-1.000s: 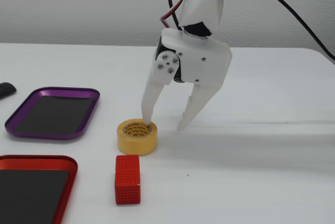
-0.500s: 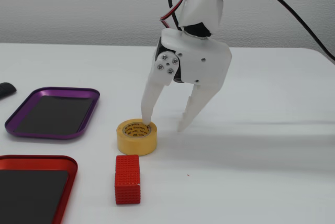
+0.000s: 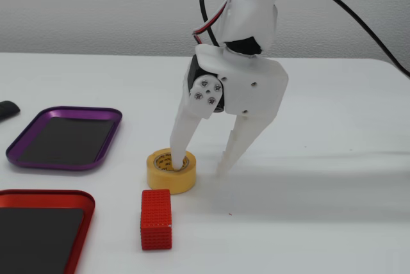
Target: Grasp a tape and put it in the right purple dish.
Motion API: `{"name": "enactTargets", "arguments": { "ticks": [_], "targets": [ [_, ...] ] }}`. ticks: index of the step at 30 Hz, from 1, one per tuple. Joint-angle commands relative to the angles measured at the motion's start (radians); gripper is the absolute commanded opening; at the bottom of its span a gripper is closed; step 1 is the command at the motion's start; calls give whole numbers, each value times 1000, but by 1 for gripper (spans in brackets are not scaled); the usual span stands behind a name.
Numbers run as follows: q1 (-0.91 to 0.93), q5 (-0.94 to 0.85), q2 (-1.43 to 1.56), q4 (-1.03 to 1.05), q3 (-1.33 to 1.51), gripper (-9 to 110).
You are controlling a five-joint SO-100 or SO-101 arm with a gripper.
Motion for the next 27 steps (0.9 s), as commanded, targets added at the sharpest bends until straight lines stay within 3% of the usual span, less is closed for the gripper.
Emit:
{"name": "enactTargets", "arguments": {
  "ticks": [1, 9, 13, 16, 27],
  "targets": [
    [-6, 0, -26, -9, -35, 15],
    [-14, 3, -124, -48, -34, 14],
    [-20, 3, -121, -41, -37, -2],
    [-14, 6, -110, -34, -71, -1],
    [-8, 32, 365, -31, -84, 0]
  ]
}}
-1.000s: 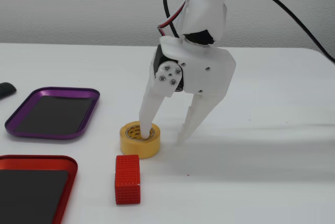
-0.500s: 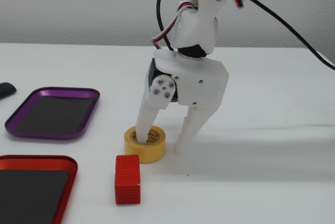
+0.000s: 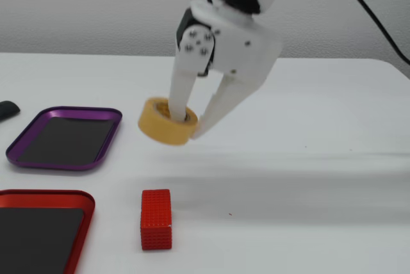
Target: Grasp a tape and put it in the right purple dish.
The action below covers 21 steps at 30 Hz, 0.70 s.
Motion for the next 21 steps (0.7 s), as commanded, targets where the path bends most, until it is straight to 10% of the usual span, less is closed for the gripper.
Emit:
{"name": "enactTargets", "arguments": {
  "ticks": [1, 11, 21],
  "targets": [
    [8, 20, 216, -75, -23, 0],
    [189, -103, 69, -611, 61, 0],
    [215, -98, -334, -541, -206, 0]
  ]
}}
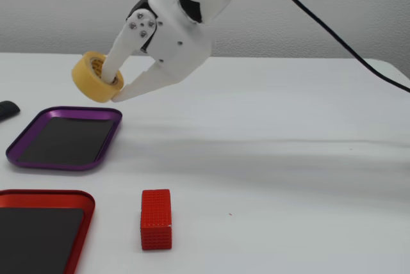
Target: Grasp a tape and put it in the right purple dish.
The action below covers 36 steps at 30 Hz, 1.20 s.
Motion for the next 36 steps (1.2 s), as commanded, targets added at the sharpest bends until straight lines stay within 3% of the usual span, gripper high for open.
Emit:
{"name": "enactTargets", "arguments": {
  "ticks": [1, 11, 24, 36],
  "targets": [
    [3, -3, -63, 63, -172, 0],
    [3, -2, -253, 288, -509, 0],
    [0, 2, -250, 499, -561, 11],
    [-11, 152, 189, 1031, -713, 11]
  ]
}}
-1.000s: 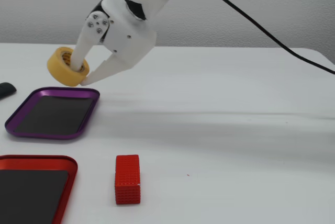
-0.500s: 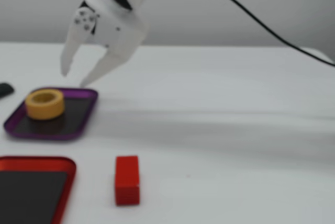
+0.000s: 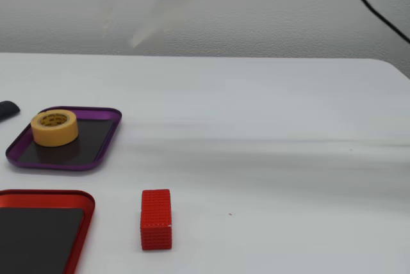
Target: Grasp a tape and put it in the right purple dish.
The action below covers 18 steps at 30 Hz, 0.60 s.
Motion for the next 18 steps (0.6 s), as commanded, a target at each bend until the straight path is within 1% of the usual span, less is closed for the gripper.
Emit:
{"name": "enactTargets", "arguments": {
  "ticks": [1, 5, 10, 15, 18],
  "targets": [
    [-14, 38, 244, 155, -38, 11],
    [-14, 103, 479, 273, -20, 11],
    [-15, 118, 761, 337, 104, 11],
    [-15, 118, 1072, 344, 347, 11],
    [-15, 118, 1272, 344, 555, 11]
  ]
}}
